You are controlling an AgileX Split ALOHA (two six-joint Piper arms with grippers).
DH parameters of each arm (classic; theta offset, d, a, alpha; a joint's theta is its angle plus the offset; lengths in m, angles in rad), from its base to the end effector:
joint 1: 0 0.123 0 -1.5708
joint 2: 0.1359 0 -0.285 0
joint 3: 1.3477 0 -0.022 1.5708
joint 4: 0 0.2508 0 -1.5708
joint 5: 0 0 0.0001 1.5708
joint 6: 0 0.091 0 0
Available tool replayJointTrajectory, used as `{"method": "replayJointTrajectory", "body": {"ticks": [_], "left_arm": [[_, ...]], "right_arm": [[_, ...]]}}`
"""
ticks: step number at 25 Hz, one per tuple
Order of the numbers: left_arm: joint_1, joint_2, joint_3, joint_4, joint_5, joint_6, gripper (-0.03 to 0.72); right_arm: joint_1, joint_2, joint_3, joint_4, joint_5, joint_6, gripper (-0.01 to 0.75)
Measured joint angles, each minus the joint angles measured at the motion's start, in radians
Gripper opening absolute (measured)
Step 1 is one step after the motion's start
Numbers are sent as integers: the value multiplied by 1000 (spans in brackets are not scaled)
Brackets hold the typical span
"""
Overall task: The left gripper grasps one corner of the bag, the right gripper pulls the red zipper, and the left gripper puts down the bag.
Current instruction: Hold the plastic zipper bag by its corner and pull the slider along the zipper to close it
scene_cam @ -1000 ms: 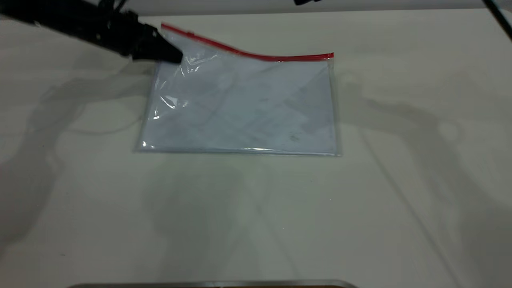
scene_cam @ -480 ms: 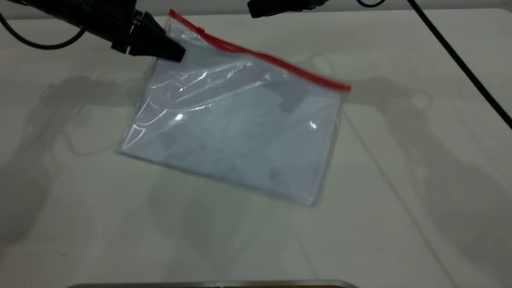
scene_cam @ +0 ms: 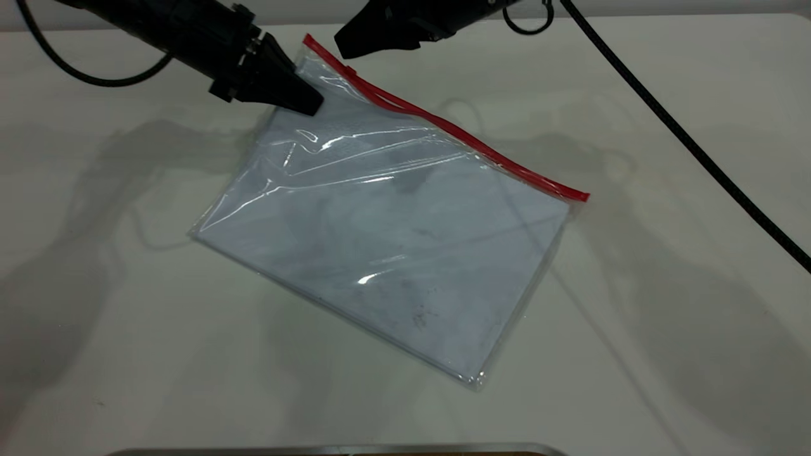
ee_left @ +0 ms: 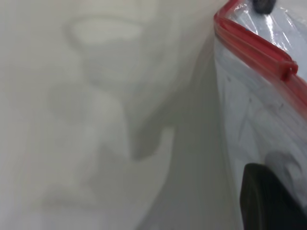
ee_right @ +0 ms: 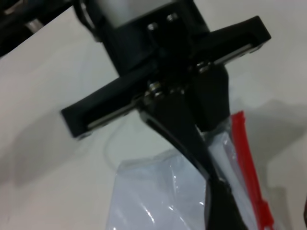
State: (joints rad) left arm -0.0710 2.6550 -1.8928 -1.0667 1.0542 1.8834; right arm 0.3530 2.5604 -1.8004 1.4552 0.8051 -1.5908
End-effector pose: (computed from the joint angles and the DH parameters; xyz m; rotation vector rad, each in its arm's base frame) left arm 0.4822 -0.1038 0.0235 1.4731 1.9126 -0.8358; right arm 0.4575 0.2381 0.0615 -0.9709 2.0580 1.0190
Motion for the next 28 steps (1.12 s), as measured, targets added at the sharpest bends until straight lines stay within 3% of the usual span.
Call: {"method": "replayJointTrajectory", "body": {"ticks": [21,28], "left_arm": [[-13,0,0,-24,-2,4,53],[-13,0,0,-25,-2,3,53]], "right_arm": [[-2,46,0,63,-29,-37,437],[-2,46,0,44,-27,-37,334]]}}
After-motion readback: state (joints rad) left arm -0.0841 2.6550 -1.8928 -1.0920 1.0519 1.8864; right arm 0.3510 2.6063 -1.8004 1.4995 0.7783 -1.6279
